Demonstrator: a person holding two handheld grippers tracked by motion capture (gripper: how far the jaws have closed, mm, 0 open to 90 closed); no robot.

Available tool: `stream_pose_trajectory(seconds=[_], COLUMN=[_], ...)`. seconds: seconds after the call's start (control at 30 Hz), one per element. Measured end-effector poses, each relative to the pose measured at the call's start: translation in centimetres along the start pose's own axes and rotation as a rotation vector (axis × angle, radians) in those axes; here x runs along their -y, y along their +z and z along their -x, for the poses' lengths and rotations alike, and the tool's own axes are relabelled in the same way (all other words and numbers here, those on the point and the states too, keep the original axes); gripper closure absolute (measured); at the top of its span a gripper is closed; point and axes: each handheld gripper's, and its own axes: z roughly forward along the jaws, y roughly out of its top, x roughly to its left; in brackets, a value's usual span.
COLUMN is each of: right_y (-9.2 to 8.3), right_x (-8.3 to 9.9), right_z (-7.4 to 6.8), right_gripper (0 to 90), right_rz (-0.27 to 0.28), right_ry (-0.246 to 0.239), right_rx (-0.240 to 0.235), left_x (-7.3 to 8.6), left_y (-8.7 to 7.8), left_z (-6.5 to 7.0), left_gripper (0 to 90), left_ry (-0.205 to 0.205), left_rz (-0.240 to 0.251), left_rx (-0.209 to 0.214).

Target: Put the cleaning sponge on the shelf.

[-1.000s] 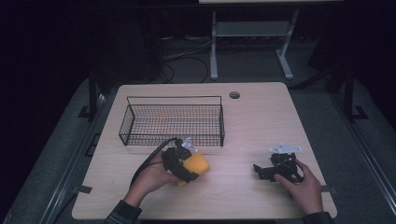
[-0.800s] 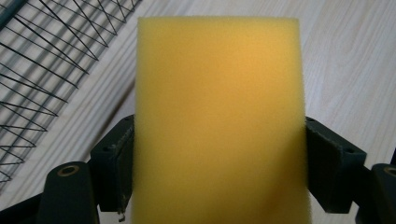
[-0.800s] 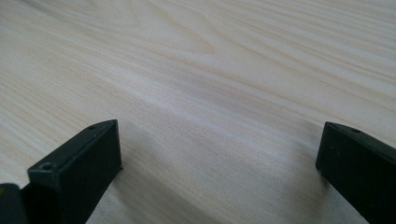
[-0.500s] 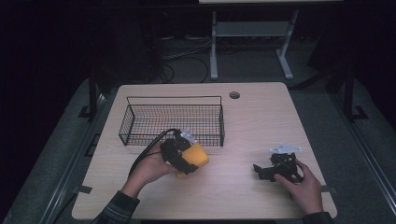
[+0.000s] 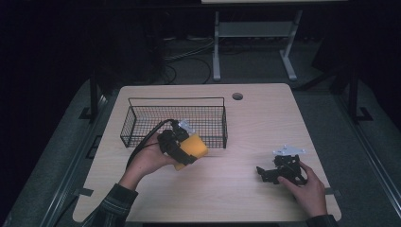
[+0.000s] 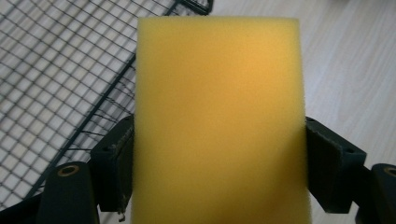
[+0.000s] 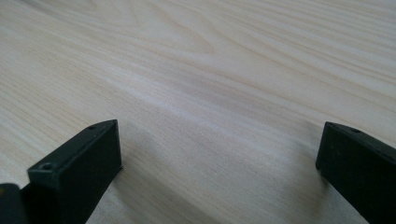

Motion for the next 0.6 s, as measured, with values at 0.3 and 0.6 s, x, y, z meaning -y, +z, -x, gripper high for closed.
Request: stream_pose_trajectory(seconds=[0.3, 0.6], right_y=[0.0, 0.0], right_x=[0.0, 0.0], right_z=[0.0, 0.0], right_gripper=[0.0, 0.0], right_rz=[-0.001, -0.002], right_ry=[0.002, 0.003], right_rx=[-0.001, -0.002], left_x=[-0.4, -0.7], left_y=[-1.0, -1.7], left_z=[-2.2, -4.1], left_gripper=[22.4, 22.4], left_ry=[-0.034, -0.066], left_rz=[0.004, 0.004], left_rx=[-0.035, -0.07])
